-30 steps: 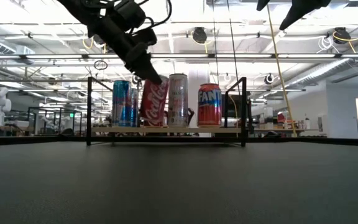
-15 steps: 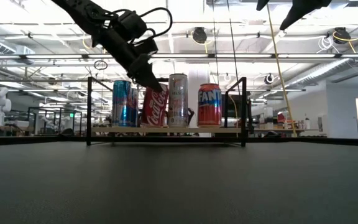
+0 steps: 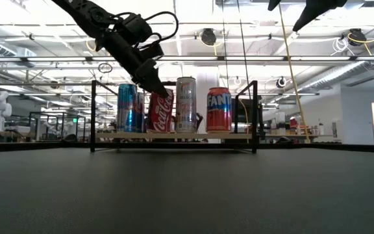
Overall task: Place canned beverage on shelf
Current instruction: Put the red white can aligned with the other red white soda can on the shelf, then return to Home Position
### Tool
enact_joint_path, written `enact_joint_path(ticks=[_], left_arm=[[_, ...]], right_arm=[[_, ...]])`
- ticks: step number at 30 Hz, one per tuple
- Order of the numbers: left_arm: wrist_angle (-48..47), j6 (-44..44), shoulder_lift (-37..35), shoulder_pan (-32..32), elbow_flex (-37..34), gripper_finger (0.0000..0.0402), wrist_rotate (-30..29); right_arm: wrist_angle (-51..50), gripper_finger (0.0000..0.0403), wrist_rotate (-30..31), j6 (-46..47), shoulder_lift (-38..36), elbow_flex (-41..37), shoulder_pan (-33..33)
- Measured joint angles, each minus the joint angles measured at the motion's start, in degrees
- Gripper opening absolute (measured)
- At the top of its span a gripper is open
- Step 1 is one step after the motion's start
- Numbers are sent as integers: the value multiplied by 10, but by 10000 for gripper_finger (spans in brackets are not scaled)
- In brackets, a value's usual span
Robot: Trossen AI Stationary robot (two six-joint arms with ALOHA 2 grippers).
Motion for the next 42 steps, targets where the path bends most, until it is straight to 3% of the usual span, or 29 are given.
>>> enact_joint_path(ticks=[11,23,32,42], left_arm=[[-3,-1,0,0,0,302,3],[-10,-1,-4,0,0,385,-35],[-7,13,-32,0,0,388,-73],[-29,14,-61,-11,7,388,-75]], right_arm=[[0,390,0,0,0,0,0],[0,390,0,0,0,0,0],[0,390,0,0,0,0,0],[1,390,2,1,0,0,0]])
